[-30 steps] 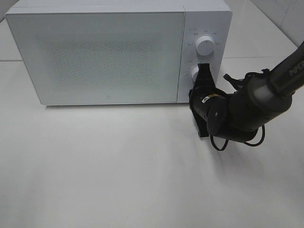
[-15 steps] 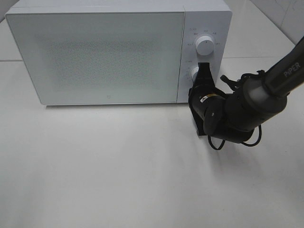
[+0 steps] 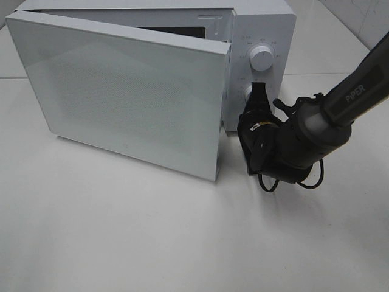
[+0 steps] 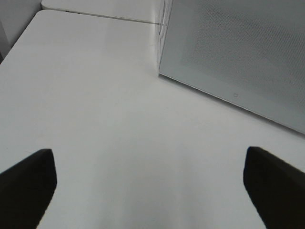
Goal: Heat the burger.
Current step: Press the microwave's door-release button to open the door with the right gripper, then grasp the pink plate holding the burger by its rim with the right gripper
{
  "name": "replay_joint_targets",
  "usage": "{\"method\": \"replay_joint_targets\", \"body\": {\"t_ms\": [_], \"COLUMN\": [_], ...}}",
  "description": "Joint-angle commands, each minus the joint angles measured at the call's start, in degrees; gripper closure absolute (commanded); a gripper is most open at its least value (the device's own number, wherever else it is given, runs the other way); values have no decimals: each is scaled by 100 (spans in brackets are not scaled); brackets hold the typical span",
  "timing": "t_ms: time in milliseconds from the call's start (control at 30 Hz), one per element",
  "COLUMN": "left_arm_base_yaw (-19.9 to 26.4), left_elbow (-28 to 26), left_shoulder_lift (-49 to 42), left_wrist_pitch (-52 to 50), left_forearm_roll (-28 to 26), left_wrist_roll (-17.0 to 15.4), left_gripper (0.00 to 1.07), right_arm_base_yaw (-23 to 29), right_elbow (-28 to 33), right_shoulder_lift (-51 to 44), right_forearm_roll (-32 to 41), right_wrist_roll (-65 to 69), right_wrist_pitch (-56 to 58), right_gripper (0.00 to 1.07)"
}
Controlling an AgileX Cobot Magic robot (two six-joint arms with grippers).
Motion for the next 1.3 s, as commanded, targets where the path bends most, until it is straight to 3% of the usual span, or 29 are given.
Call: {"method": "replay_joint_targets", "body": {"t_ms": [33, 367, 733, 1100, 1300], "left_arm_base_yaw": [0, 0, 0, 0, 0], "left_elbow": [0, 0, 0, 0, 0], "left_shoulder_lift": [-23, -23, -23, -23, -23], "left_wrist_pitch": [-46, -46, -46, -46, -46], "left_forearm_roll": [-6, -6, -6, -6, -6], "left_wrist_roll": [11, 11, 11, 11, 11], "left_gripper": [6, 6, 6, 6, 6], "right_arm_base_yaw": [-258, -241, -34, -34, -52], "right_elbow": [-653, -476, 281, 1037, 1432], "right_shoulder_lift": [-29, -178, -607, -1272, -1954], "right_forearm_roll": [-630, -510, -395, -395, -401], "right_wrist_roll": [-109, -97, 17, -636, -1931], "right_wrist_pitch": [-1415, -1238, -401, 922, 1759], "right_gripper": [107, 107, 107, 107, 107]}}
